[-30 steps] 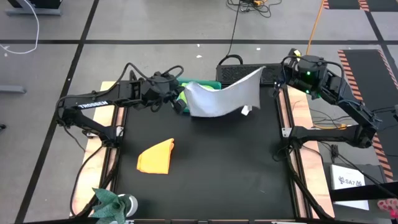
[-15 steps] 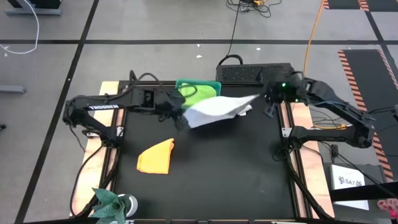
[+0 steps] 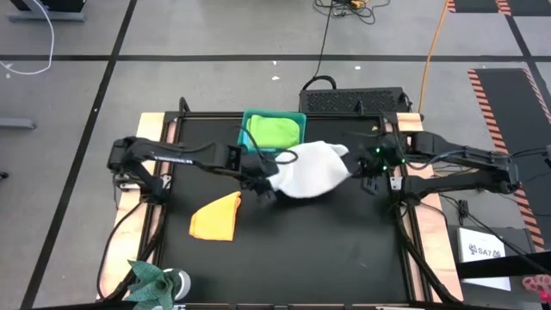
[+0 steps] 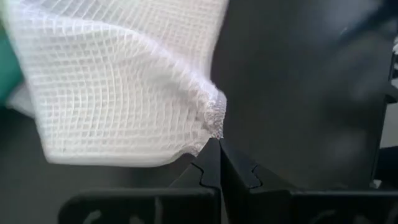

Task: Fold microfiber towels
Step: Fold the gray towel

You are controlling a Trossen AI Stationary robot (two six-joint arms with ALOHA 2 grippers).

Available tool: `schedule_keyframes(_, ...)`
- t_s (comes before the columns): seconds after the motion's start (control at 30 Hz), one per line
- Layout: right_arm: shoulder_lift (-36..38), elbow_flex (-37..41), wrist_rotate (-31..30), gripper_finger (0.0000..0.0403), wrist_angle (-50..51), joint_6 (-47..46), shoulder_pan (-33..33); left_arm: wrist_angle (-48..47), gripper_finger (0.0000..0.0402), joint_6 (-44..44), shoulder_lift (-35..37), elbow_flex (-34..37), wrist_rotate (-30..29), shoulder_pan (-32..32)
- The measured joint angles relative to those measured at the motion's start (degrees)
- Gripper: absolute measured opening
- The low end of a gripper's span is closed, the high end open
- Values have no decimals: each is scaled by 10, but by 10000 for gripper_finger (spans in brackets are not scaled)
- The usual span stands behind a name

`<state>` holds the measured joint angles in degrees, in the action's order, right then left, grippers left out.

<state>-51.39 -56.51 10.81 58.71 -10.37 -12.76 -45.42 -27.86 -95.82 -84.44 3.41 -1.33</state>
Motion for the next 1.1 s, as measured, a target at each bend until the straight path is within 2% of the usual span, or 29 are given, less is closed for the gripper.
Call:
schedule_keyframes(0.3,9,43,12,0,-22,-76,97,39,0,-72,-49,0,17,-43)
schedule_keyframes(0.43,9,81,12,0,-51,-136,156,49,0,-92,-69,0,26,-72)
schedule_keyframes(0.57,7,132,13,0,-121,-219,221,56,0,-104,-90,0,46,-100)
schedule_keyframes(0.73,0,196,13,0,-244,-332,304,50,0,-101,-125,0,76,-128)
schedule_keyframes(0.87,-9,239,1,0,-332,-423,365,50,0,-63,-161,0,94,-145)
schedule_keyframes(1.1,-40,264,-1,0,-378,-570,463,53,0,-16,-220,1,160,-149)
